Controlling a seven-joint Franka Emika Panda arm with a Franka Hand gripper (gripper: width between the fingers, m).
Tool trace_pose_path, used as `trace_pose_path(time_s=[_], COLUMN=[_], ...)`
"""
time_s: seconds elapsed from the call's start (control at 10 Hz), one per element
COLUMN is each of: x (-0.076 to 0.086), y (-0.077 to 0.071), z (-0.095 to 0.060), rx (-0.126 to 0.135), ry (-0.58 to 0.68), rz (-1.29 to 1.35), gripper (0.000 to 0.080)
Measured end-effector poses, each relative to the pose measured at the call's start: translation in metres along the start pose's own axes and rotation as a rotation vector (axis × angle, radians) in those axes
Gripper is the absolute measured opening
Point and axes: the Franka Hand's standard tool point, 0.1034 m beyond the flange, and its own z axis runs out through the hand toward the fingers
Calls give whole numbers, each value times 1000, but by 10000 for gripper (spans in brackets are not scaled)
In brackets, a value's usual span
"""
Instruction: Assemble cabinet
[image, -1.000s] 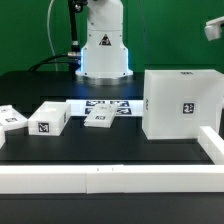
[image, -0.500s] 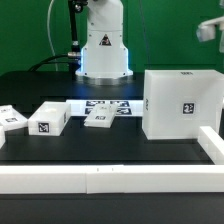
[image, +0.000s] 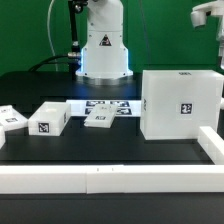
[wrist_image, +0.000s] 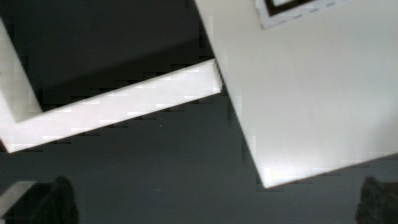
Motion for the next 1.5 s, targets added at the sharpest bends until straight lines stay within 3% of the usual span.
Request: trace_pose_path(time_s=[0.2,0.4,0.5,1.0,1.2,1.5], x=[-5,-25,-37,-40,-72,-82], y=[0,2,1,-1,-4,-6], z=[-5,-20,-20,-15,1,27], rx=[-11,3,14,24,73,114], ry=[-21,-72,-73,-78,-120,-129], rz=[-101,-280,-334,-300,-273,-262], gripper=[796,796,796,796,796,796])
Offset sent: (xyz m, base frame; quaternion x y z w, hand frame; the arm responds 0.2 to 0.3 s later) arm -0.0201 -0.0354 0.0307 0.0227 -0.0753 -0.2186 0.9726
